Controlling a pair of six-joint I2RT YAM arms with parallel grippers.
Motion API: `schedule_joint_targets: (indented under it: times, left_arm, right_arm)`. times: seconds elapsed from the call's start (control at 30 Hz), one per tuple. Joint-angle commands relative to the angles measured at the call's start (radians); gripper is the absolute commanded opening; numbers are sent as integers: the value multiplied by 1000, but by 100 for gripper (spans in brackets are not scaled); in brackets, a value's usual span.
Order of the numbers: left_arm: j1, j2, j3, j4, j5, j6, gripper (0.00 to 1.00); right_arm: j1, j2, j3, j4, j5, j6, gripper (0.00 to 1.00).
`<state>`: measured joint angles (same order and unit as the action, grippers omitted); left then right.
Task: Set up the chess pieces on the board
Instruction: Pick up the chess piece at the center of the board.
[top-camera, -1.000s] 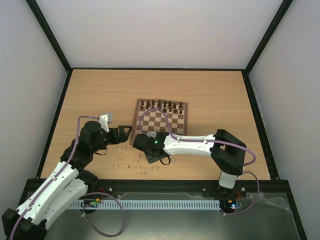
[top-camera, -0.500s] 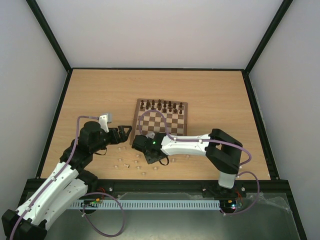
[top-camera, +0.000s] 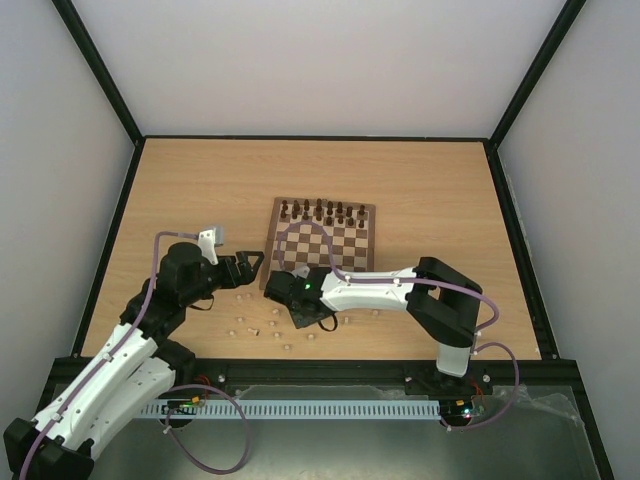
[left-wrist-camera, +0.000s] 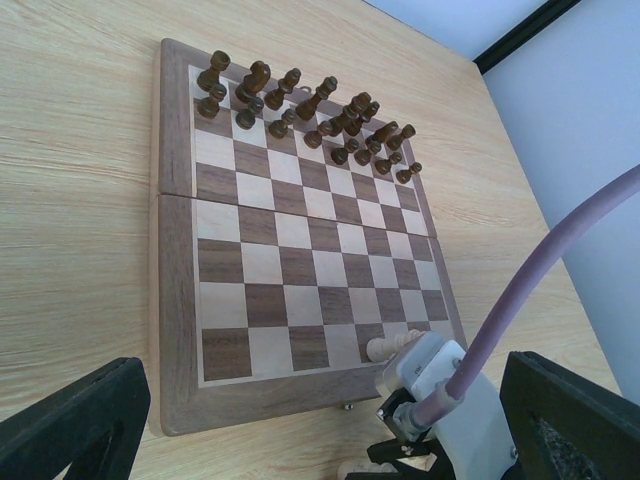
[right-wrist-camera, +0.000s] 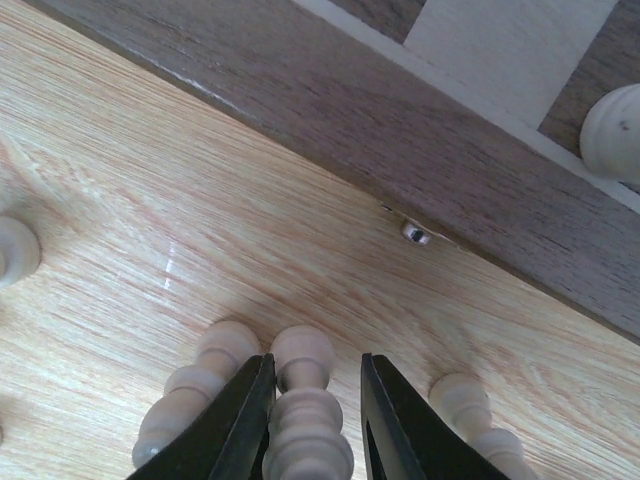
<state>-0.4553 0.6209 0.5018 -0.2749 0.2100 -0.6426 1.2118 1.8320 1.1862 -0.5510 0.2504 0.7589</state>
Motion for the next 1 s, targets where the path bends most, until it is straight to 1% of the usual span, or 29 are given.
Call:
schedule_joint_targets:
  times: [0.0,0.3,0.5,0.7,0.9,0.97]
  left_arm:
    - [0,1,-14,10,7,6,99]
    - [0,2,-14,11,0,2,99]
    - [0,7,-13,10,-2,4,99]
    - [0,7,-14,9,-3,3,99]
    - [0,10,-12,11,-4,3,99]
    - [0,11,-12,11,-4,2,99]
  right_arm:
    - [-4,29,-17,-28,9,-6,23]
    - [-4,30,-13,-55,53,-5,21]
    - [-4,-14,-15,-52,61,-4,24]
    - [-3,-41,-14,-61,65,-6,24]
    - [-3,-50,-11,-64,61,-11,9]
    - [-3,-60,0,-74,64,-17,8]
